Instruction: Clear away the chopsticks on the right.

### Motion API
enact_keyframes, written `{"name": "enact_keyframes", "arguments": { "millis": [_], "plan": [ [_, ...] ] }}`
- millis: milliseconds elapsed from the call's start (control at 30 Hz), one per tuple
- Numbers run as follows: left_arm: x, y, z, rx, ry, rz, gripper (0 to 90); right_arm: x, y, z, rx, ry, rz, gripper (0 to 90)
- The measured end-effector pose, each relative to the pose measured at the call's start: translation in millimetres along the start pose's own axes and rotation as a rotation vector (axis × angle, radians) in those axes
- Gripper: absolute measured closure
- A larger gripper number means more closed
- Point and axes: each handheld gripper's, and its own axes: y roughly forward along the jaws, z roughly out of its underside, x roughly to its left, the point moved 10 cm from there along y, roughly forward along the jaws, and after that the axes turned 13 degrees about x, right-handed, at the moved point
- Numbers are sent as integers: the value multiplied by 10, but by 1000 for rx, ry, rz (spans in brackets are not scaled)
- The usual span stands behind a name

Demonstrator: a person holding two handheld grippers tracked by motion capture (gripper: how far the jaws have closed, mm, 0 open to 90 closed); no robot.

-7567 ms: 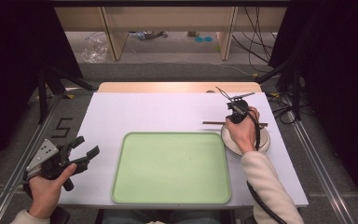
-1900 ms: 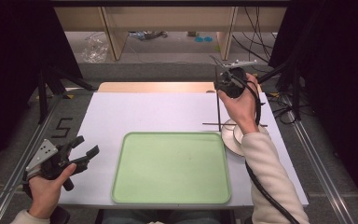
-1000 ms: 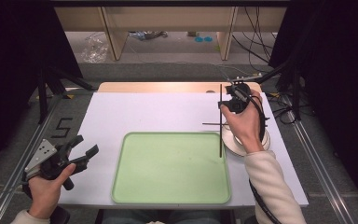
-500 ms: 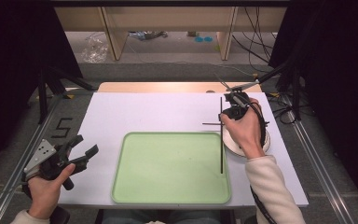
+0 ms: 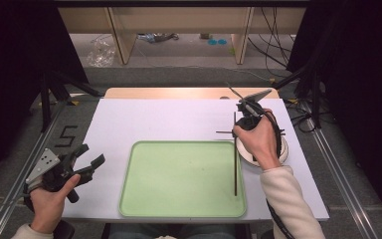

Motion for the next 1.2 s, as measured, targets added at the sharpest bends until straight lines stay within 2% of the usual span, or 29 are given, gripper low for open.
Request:
{"name": "enact_keyframes", "arguments": {
  "millis": [33, 67, 100, 133, 167, 233, 267, 300, 333, 367, 400, 467, 533, 567, 600, 633, 700, 767, 867, 967, 1000, 1133, 1167, 1200],
  "plan": [
    [-1, -1, 0, -1, -3, -1, 233, -30, 88, 22, 47, 23, 17, 874],
    [0, -2, 0, -1, -1, 0, 233, -30, 88, 22, 47, 23, 17, 874],
    [1, -2, 0, 0, 0, 0, 233, -42, 134, 34, 68, 22, 17, 873],
    [2, 0, 0, 0, 0, 1, 233, -85, 259, 43, 100, 6, 30, 873],
    [1, 0, 0, 0, 0, 2, 233, -85, 259, 43, 100, 6, 30, 873],
    [1, -1, 1, 1, -1, 2, 233, -120, 397, 70, 151, 20, 45, 873],
    [2, -2, 0, 0, -1, 2, 234, -111, 430, 98, 181, 42, 38, 873],
    [2, -2, 0, -1, -2, 2, 234, -111, 430, 98, 181, 42, 38, 873],
    [2, -1, 2, 0, -3, 3, 234, -149, 515, 94, 188, 22, 53, 873],
    [1, 0, 3, 1, -2, 4, 234, -140, 545, 113, 208, 54, 58, 873],
    [0, 1, 2, 1, 0, 4, 234, -140, 545, 113, 208, 54, 58, 873],
    [-1, 0, 1, 1, 0, 4, 234, -163, 656, 149, 250, 90, 86, 873],
    [-3, 1, 1, 1, -1, 5, 234, -171, 695, 149, 250, 98, 91, 873],
    [-2, 0, 1, 1, 0, 5, 233, -209, 729, 168, 265, 89, 113, 873],
    [-2, 1, 1, 1, -1, 6, 233, -233, 798, 176, 273, 115, 122, 872],
    [-1, 0, 1, 1, 0, 5, 234, -218, 838, 157, 259, 150, 116, 872],
    [-1, 0, 1, 0, 0, 6, 234, -266, 889, 179, 279, 128, 140, 872],
    [-1, 1, 2, 0, 0, 7, 234, -288, 941, 177, 276, 119, 158, 872],
    [-1, 0, 1, -1, -2, 6, 234, -272, 973, 184, 288, 134, 161, 871],
    [-3, 1, 2, 2, 0, 5, 234, -283, 1020, 194, 299, 127, 184, 869],
    [-5, -1, 3, 1, -4, 4, 234, -284, 1054, 190, 293, 136, 207, 863],
    [-2, 3, 1, -1, 0, 8, 234, -266, 1075, 201, 301, 123, 195, 844],
    [2, 9, 0, 0, 1, 5, 234, -222, 1082, 179, 287, 157, 185, 835],
    [1, 7, 1, 1, 2, 6, 233, -243, 1078, 185, 285, 124, 196, 824]
  ]
}}
